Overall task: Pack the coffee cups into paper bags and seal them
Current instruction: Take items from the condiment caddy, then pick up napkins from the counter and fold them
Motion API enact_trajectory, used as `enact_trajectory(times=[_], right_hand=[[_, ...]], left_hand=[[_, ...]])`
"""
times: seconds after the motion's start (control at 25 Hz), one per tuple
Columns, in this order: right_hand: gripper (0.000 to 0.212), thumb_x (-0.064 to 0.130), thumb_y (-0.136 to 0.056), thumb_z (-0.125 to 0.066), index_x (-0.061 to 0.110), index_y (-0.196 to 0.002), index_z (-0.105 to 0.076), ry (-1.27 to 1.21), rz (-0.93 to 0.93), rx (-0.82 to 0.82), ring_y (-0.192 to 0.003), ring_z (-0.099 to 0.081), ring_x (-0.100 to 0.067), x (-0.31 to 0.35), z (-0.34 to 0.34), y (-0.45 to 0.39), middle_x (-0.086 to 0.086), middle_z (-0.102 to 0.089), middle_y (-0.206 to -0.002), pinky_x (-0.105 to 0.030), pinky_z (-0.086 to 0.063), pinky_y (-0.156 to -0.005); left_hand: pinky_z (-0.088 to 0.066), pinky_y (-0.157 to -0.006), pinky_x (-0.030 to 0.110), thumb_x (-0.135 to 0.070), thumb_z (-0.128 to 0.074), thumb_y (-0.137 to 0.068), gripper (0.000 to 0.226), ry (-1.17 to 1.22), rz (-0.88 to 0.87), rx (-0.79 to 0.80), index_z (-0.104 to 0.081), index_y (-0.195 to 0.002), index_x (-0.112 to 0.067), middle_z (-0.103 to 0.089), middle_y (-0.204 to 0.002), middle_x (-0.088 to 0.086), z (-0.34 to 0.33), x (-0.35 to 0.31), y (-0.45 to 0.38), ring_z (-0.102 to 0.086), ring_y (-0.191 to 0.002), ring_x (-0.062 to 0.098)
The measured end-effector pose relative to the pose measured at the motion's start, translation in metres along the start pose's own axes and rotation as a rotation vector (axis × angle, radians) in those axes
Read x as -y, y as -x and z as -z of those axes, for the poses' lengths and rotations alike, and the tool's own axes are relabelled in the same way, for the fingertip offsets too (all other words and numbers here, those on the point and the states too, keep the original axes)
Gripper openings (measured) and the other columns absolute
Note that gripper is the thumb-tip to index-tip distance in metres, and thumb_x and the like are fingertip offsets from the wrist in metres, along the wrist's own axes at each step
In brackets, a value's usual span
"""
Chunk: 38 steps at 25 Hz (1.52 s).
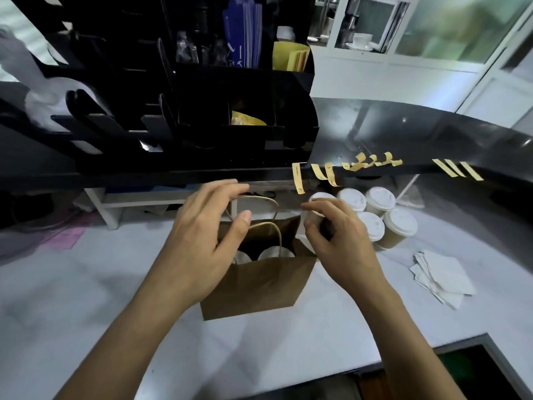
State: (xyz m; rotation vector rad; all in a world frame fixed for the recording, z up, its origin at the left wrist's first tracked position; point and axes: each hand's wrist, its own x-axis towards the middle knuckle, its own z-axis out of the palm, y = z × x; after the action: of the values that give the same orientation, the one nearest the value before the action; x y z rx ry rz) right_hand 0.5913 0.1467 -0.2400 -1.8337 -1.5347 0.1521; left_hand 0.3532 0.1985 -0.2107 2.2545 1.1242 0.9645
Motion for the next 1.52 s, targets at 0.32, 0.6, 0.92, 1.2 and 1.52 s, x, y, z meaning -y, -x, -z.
enact_trajectory(times=[0.32,0.6,0.92,1.2,1.52], right_hand=[[0.026,0.018,-0.094,-0.068,0.027,-0.118,-0.069,-0.012,0.02,-0.082,-0.105,-0.056,-0.001,-0.035,0.034,0.0,0.015,-0.06,-0.12,-0.002,-0.038,-0.084],[0.026,0.017,-0.092,-0.069,0.03,-0.115,-0.07,-0.038,-0.078,-0.094,-0.108,-0.06,-0.007,-0.095,0.079,0.011,0.016,-0.062,-0.117,-0.009,-0.042,-0.085],[0.023,0.02,-0.094,-0.068,0.027,-0.116,-0.07,-0.052,-0.172,-0.157,-0.103,-0.063,-0.009,-0.186,0.147,0.034,0.014,-0.063,-0.113,-0.031,-0.052,-0.087],[0.022,0.024,-0.096,-0.065,0.031,-0.116,-0.069,-0.03,-0.285,-0.18,-0.106,-0.061,-0.009,-0.266,0.194,0.047,0.017,-0.062,-0.114,-0.027,-0.048,-0.091],[0.014,0.022,-0.093,-0.068,0.026,-0.106,-0.069,0.011,-0.471,-0.168,-0.095,-0.063,-0.01,-0.355,0.191,0.061,0.014,-0.068,-0.103,-0.03,-0.049,-0.084]], left_hand=[[-0.03,-0.113,0.033,-0.051,-0.037,-0.1,0.045,-0.094,-0.083,0.059,-0.041,-0.143,-0.038,-0.04,-0.144,-0.018,-0.03,-0.046,-0.017,-0.028,-0.14,0.004],[-0.023,-0.106,0.019,-0.046,-0.042,-0.099,0.04,-0.134,-0.184,0.167,-0.05,-0.136,-0.034,-0.043,-0.134,-0.022,-0.099,-0.102,-0.032,-0.032,-0.133,0.005],[-0.028,-0.104,0.026,-0.05,-0.037,-0.098,0.045,-0.09,-0.197,0.302,-0.054,-0.134,-0.03,-0.052,-0.133,-0.015,-0.191,-0.164,-0.05,-0.036,-0.127,0.006],[-0.033,-0.108,0.036,-0.046,-0.043,-0.097,0.046,-0.067,-0.213,0.39,-0.052,-0.138,-0.029,-0.054,-0.133,-0.012,-0.271,-0.213,-0.063,-0.04,-0.128,0.012],[-0.031,-0.109,0.032,-0.044,-0.045,-0.099,0.042,-0.069,-0.152,0.397,-0.052,-0.138,-0.031,-0.054,-0.132,-0.016,-0.332,-0.223,-0.064,-0.04,-0.125,0.011]])
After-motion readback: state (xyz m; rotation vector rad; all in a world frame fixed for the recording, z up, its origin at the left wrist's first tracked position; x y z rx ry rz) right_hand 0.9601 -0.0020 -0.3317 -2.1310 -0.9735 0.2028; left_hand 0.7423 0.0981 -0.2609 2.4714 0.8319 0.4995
